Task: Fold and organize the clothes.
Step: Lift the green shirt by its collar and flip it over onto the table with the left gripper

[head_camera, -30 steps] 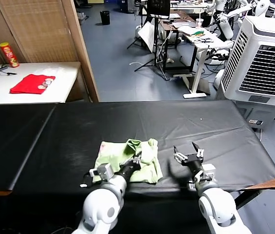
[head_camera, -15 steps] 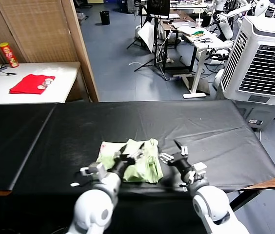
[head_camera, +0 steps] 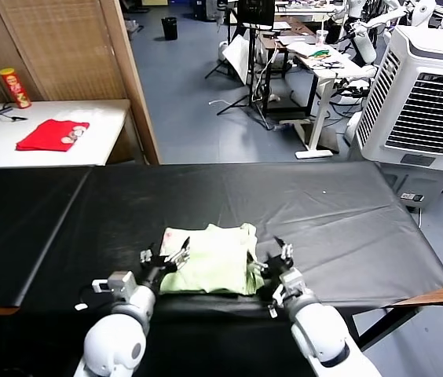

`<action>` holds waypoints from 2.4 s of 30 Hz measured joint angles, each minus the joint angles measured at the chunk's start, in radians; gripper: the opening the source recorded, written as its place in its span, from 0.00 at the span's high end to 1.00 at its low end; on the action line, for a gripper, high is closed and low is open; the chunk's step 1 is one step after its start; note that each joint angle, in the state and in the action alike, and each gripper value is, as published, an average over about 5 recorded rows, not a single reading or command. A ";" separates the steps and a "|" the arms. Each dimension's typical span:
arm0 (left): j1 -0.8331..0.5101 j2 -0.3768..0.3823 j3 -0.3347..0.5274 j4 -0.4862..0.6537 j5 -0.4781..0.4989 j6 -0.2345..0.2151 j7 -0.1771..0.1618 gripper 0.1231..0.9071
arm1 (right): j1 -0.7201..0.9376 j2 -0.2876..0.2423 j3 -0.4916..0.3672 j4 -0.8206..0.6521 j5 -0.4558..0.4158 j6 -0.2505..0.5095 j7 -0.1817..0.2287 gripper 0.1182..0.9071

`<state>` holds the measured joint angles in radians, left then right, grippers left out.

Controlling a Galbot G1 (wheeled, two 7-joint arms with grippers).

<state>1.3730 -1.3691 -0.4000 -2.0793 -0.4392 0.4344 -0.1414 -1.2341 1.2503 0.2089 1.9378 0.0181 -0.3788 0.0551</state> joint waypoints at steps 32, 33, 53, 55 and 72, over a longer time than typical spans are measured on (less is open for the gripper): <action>0.038 -0.058 -0.132 0.131 -0.374 -0.071 0.037 0.78 | -0.066 0.033 0.050 0.070 0.072 0.154 -0.023 0.14; 0.038 -0.058 -0.133 0.129 -0.371 -0.069 0.034 0.85 | -0.067 0.033 0.052 0.070 0.072 0.154 -0.023 0.14; 0.083 0.390 -0.375 0.048 -0.105 -0.027 -0.015 0.99 | -0.103 0.070 0.073 0.094 0.034 0.134 0.002 0.14; 0.095 0.466 -0.426 0.040 -0.091 -0.021 -0.016 0.99 | -0.102 0.070 0.070 0.093 0.034 0.136 0.002 0.14; 0.040 0.376 -0.198 -0.109 0.028 -0.010 -0.053 0.99 | -0.139 0.072 0.087 0.107 0.037 0.133 -0.003 0.14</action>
<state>1.4130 -0.9931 -0.5980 -2.1883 -0.4116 0.4245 -0.1948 -1.3732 1.3225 0.2958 2.0453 0.0555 -0.2461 0.0521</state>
